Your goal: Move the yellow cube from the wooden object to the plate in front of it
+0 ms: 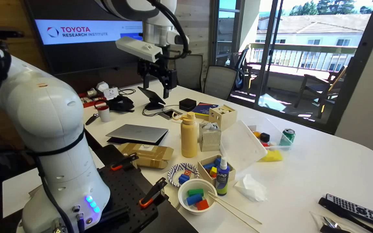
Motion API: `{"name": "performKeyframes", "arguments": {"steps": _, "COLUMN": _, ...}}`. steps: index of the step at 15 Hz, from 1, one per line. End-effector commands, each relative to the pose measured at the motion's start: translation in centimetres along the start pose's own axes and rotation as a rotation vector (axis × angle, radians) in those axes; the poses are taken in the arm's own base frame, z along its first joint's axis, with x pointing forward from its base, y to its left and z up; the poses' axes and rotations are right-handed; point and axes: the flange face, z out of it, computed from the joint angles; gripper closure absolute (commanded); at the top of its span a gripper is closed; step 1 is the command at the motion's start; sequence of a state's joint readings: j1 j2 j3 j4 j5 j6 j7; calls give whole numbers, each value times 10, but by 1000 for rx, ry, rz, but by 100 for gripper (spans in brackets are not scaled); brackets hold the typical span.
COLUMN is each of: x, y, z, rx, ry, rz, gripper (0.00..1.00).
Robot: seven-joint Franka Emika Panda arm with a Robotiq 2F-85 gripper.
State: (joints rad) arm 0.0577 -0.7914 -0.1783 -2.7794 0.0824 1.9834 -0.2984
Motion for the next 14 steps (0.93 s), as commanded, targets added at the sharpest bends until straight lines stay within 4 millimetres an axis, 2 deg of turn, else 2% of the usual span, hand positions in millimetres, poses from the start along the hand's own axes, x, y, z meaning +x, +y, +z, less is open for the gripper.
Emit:
{"name": "performKeyframes", "arguments": {"steps": 1, "x": 53, "y": 23, "z": 25, "rx": -92, "ry": 40, "rz": 156, "gripper": 0}}
{"name": "performKeyframes", "arguments": {"steps": 6, "x": 105, "y": 57, "z": 75, "rx": -142, "ry": 13, "rz": 351, "gripper": 0}}
{"name": "performKeyframes", "arguments": {"steps": 10, "x": 141, "y": 86, "z": 135, "rx": -116, "ry": -32, "rz": 462, "gripper": 0}}
{"name": "performKeyframes", "arguments": {"steps": 14, "x": 179, "y": 118, "z": 201, "rx": -91, "ry": 19, "rz": 567, "gripper": 0}}
